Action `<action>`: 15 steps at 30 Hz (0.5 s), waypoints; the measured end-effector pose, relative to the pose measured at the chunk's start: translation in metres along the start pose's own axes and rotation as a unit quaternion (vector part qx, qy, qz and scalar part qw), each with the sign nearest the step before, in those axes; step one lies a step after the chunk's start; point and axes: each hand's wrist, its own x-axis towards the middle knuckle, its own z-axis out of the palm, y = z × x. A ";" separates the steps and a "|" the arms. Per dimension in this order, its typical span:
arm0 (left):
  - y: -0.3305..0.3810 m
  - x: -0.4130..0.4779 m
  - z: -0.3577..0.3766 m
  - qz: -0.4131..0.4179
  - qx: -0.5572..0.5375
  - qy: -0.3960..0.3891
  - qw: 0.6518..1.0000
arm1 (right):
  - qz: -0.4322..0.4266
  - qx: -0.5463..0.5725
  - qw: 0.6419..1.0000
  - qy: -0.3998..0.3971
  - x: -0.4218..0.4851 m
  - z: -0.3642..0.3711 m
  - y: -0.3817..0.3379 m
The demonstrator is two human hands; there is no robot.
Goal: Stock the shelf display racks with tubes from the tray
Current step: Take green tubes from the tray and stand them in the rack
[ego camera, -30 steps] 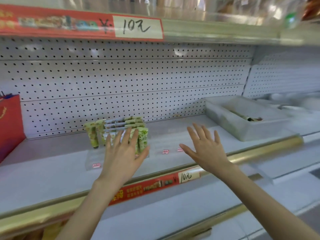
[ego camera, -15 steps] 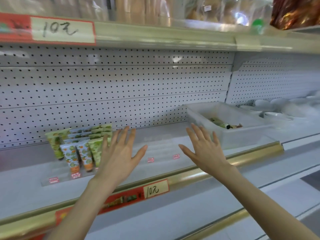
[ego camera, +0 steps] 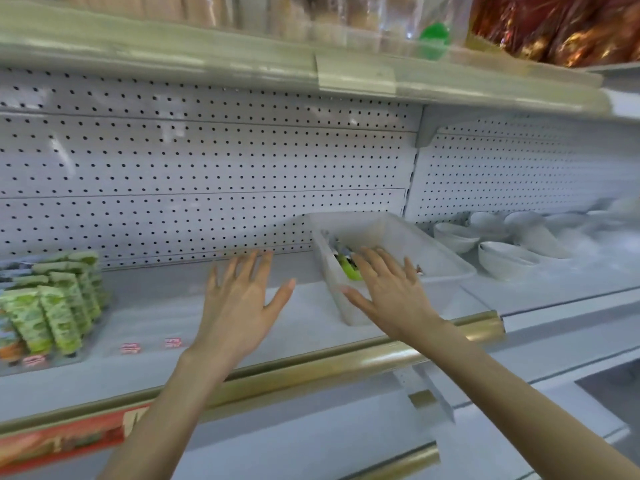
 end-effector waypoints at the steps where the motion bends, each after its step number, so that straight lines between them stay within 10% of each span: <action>1: 0.008 0.002 0.002 -0.001 -0.002 -0.001 1.000 | -0.002 0.003 1.000 0.000 0.002 0.001 0.008; 15: 0.049 0.066 0.034 0.012 -0.018 -0.051 0.998 | 0.060 0.270 0.955 -0.111 0.064 0.022 0.096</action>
